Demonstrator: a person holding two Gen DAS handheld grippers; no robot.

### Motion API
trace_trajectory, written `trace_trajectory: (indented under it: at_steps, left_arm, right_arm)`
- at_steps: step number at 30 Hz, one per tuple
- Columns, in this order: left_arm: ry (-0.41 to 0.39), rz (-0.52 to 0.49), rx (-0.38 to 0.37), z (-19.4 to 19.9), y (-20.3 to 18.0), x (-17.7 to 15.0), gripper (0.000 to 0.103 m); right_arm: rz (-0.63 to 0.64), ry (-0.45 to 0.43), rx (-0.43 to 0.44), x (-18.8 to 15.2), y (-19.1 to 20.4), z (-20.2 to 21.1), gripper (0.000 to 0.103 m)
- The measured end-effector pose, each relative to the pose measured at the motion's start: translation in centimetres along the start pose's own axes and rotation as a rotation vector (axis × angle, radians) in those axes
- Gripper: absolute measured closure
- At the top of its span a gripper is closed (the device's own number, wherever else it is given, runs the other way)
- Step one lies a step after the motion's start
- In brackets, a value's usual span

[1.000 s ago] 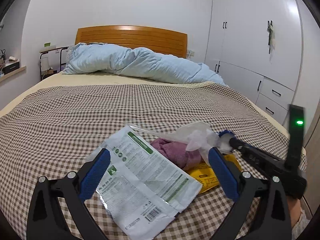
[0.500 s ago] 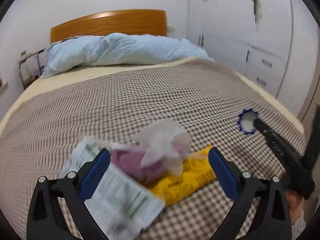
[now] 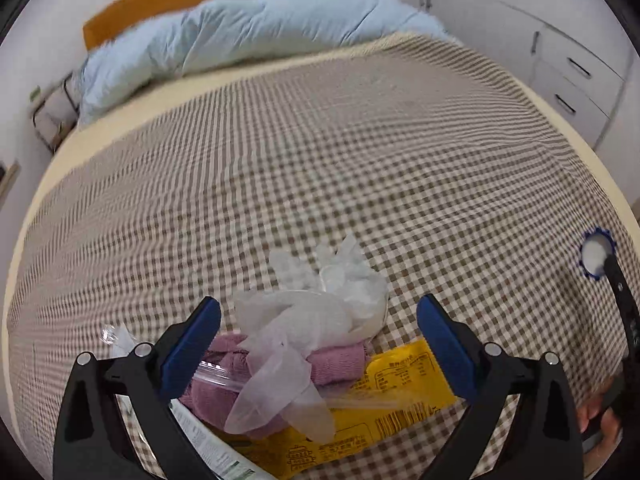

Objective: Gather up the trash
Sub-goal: 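Grasp the clear plastic glove with the left tool while the right tool holds the cap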

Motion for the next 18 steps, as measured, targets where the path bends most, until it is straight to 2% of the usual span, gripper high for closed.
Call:
trace_trajectory:
  at_steps: [2, 7, 9, 11, 12, 14, 18]
  left_arm:
    - [0.046, 0.008, 0.013, -0.7, 0.1, 0.1, 0.008]
    - [0.111, 0.020, 0.087, -2.3, 0.2, 0.1, 0.016]
    - [0.145, 0.032, 0.083, -3.1, 0.3, -0.3, 0.028]
    - [0.169, 0.046, 0.054, -3.6, 0.5, -0.7, 0.052]
    - [0.175, 0.051, 0.045, -3.7, 0.6, -0.9, 0.057]
    - [0.166, 0.062, 0.049, -3.4, 0.9, -1.2, 0.075]
    - [0.135, 0.085, 0.051, -2.3, 1.8, -1.3, 0.087]
  right_arm:
    - [-0.015, 0.000, -0.008, 0.2, -0.8, 0.1, 0.087]
    - [-0.081, 0.002, -0.016, 0.2, -3.1, 0.4, 0.087]
    - [-0.083, 0.001, -0.015, 0.1, -3.1, 0.7, 0.087]
    - [-0.079, -0.001, -0.011, 0.1, -2.9, 0.9, 0.087]
    - [-0.078, -0.002, -0.009, 0.4, -3.0, 0.9, 0.087]
    - [-0.073, -0.004, -0.006, 0.5, -2.6, 0.8, 0.087]
    - [-0.068, -0.002, 0.003, 0.7, -2.3, 0.9, 0.087]
Point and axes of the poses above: each gripper's, at about its wrist camera, not at the fingertips, and z roughly against the way its jaws point, y to its left, x to its top, the point moved 2 cm from there along -z, roughly the way its jaws point, and after that the axes turned 13 degrees about x, right-handed, at the moved point
